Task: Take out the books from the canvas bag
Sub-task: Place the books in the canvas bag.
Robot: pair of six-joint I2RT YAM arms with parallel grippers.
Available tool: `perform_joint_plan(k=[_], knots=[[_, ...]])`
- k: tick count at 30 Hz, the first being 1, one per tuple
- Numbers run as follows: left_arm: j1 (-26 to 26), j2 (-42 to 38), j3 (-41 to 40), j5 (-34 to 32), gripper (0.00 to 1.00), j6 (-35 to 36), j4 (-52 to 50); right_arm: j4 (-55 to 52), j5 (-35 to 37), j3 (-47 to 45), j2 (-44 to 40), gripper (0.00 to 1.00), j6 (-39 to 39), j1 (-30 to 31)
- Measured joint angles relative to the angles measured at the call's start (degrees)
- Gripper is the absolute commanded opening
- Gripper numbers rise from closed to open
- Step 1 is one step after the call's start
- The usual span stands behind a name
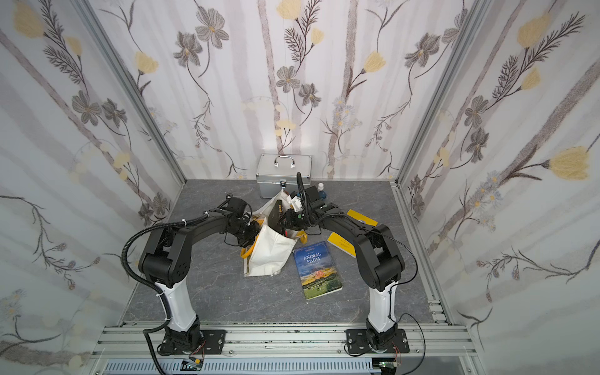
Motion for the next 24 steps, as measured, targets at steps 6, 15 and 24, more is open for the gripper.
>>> perform_joint_plan(k=[6, 15, 24], knots=[[0.0, 0.5, 0.9, 0.1, 0.0, -0.6, -0.5, -0.2, 0.5, -1.6, -1.6, 0.25, -0.7, -0.3], [-0.1, 0.0, 1.0, -0.1, 0.0, -0.5, -1.1, -2.0, -1.7, -3.1, -4.3, 0.15, -2.0, -0.3], [-0.2, -1.4, -0.2, -0.3, 0.0, -2.1, 0.4, -3.0, -3.2, -0.3, -2.6, 0.05, -1.6, -0.3]])
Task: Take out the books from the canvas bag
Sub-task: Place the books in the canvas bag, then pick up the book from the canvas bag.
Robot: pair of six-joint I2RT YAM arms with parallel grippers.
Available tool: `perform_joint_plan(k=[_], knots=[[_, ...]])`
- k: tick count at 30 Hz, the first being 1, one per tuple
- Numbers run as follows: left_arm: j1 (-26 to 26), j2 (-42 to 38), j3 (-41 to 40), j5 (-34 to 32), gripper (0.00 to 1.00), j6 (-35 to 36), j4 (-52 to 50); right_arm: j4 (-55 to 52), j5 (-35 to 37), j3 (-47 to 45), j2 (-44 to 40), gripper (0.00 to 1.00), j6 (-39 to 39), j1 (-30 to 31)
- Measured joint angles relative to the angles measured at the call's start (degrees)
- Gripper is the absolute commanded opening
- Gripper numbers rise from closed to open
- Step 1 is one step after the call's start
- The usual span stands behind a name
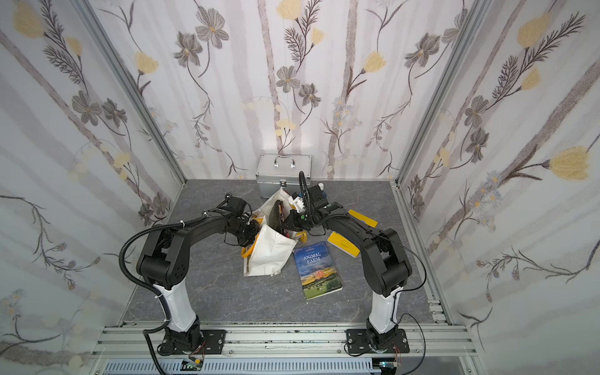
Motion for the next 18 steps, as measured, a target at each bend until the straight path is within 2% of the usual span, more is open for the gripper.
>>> perform_joint_plan(k=[2, 4, 8, 18], knots=[[0.0, 0.0, 0.6, -0.1, 0.0, 0.0, -0.5, 0.5, -1.0, 0.5, 0.9, 0.18, 0.2, 0.0], [0.0, 0.2, 1.2, -0.2, 0.0, 0.0, -0.7, 0.7, -1.4, 1.3, 1.3, 0.2, 0.4, 0.0], [0.0, 0.8, 1.8, -0.2, 0.01, -0.2, -0.8, 1.4, -2.0, 2.0, 1.4, 0.08, 0.5, 0.0], [0.0, 2.2, 3.1, -1.4, 0.03, -2.1, -2.0, 1.6, -2.8, 3.6, 4.0, 0.0, 1.3, 1.4]])
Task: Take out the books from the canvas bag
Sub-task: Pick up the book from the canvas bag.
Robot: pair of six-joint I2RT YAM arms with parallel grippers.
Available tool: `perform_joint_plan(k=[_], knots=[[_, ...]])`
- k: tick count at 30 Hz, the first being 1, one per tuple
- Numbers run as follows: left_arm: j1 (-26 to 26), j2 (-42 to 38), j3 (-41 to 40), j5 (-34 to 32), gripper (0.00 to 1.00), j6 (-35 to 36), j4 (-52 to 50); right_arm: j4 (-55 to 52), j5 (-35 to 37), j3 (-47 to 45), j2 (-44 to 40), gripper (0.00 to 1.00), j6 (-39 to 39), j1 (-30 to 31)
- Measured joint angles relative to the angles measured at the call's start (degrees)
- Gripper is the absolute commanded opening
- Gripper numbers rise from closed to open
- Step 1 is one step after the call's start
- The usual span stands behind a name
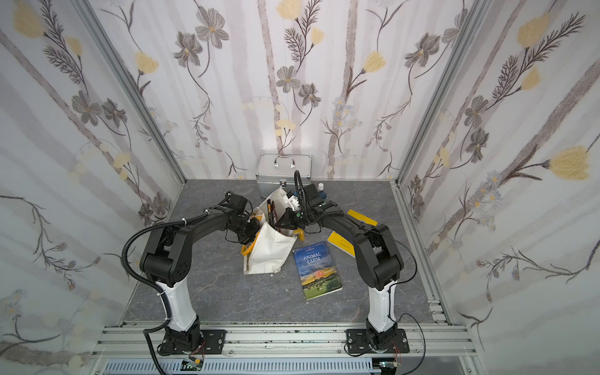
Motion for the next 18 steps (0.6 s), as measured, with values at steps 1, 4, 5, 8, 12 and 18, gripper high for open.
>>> perform_joint_plan(k=[1, 4, 5, 8, 12, 18], knots=[[0.0, 0.1, 0.1, -0.1, 0.03, -0.2, -0.1, 0.0, 0.3, 0.0, 0.0, 0.0, 0.0, 0.2], [0.0, 1.0, 0.2, -0.3, 0.03, -1.1, -0.1, 0.0, 2.5, 0.3, 0.0, 0.0, -0.2, 1.3], [0.0, 1.5, 0.3, -0.5, 0.03, -1.3, -0.1, -0.1, 3.3, 0.3, -0.1, 0.0, -0.2, 1.7], [0.0, 3.3, 1.3, -0.5, 0.0, -1.8, -0.6, -0.1, 5.9, 0.3, -0.5, 0.0, -0.2, 2.9], [-0.1, 3.7, 3.1, -1.2, 0.0, -2.6, -3.2, 0.0, 8.1, 0.3, -1.0, 0.0, -0.2, 4.1], [-0.2, 2.7, 7.8, -3.2, 0.0, -2.3, -9.9, -1.1, 9.9, 0.2, -2.9, 0.0, -1.0, 4.0]])
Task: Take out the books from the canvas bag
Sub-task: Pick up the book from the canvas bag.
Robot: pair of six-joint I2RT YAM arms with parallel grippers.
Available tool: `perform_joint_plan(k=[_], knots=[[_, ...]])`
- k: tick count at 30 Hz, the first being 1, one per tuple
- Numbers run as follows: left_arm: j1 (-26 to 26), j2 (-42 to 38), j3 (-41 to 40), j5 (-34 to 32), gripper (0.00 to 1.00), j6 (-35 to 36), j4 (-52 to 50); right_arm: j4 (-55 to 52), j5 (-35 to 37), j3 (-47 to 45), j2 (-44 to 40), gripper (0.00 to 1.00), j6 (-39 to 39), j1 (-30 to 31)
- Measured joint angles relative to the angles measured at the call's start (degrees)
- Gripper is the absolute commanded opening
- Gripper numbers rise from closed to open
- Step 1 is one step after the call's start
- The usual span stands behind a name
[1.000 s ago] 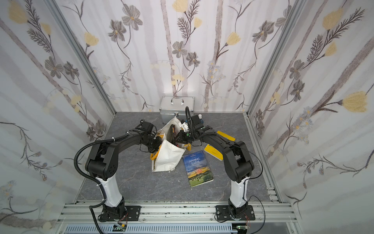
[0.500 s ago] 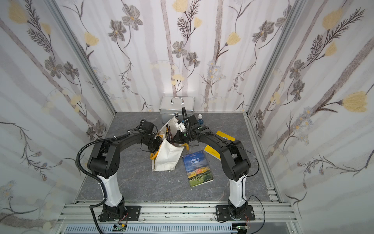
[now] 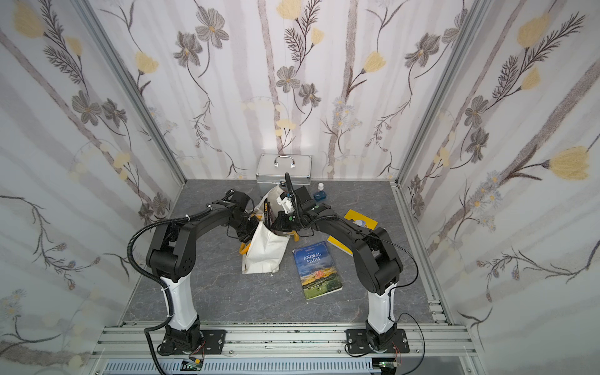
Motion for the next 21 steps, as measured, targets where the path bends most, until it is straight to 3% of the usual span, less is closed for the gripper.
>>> perform_joint_plan(k=[11, 21], knots=[[0.0, -5.9, 3.8, -3.4, 0.0, 3.2, -8.6, -2.4, 2.2, -1.0, -6.7, 0.0, -1.6, -2.3], [0.0, -8.6, 3.6, -4.4, 0.0, 2.4, -9.0, -2.6, 4.9, -3.0, -9.3, 0.0, -0.7, -2.3]])
